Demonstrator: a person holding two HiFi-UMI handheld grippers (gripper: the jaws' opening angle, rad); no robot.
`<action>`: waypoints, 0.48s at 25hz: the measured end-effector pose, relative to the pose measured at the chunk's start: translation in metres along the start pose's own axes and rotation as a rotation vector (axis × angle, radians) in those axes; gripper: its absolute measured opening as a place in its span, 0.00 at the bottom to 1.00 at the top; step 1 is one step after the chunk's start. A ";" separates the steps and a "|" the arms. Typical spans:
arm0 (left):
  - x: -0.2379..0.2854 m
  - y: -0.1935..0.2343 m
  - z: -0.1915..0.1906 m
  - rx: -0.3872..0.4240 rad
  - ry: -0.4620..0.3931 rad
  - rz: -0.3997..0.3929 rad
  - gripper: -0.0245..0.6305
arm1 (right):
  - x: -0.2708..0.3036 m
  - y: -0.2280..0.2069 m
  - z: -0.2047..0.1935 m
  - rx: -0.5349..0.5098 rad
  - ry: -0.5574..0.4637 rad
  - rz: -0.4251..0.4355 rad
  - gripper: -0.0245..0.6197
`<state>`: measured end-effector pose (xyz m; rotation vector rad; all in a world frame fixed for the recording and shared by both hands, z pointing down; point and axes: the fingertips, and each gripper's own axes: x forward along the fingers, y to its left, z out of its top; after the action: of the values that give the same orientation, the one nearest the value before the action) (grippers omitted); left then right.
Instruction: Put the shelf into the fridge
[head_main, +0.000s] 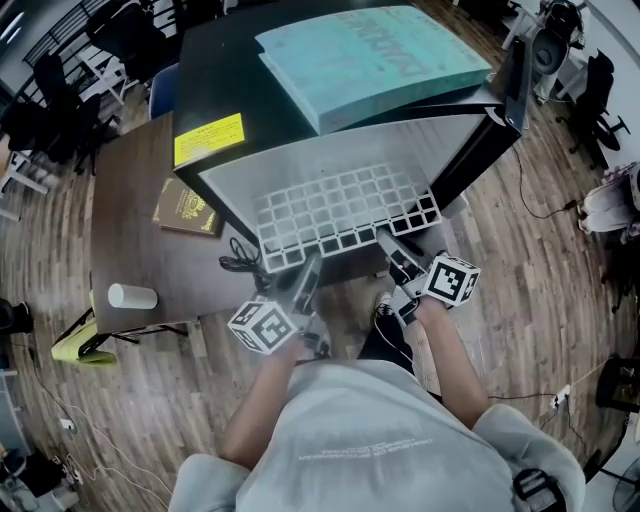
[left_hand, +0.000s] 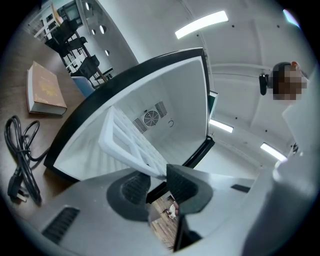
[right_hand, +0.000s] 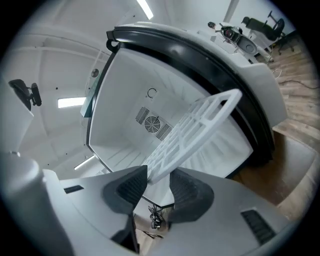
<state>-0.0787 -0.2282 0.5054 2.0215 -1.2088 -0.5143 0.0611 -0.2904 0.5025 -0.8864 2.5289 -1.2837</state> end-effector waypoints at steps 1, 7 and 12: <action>0.000 0.000 0.000 0.007 0.004 0.001 0.18 | -0.007 -0.004 0.001 -0.008 -0.011 -0.016 0.25; 0.000 0.003 -0.004 0.046 0.024 0.014 0.19 | -0.013 -0.011 0.001 -0.007 -0.010 -0.060 0.25; 0.000 0.003 -0.005 0.055 0.027 0.010 0.19 | -0.014 -0.015 0.000 -0.025 0.004 -0.075 0.25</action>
<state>-0.0775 -0.2273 0.5112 2.0612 -1.2283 -0.4515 0.0788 -0.2891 0.5130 -0.9944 2.5421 -1.2793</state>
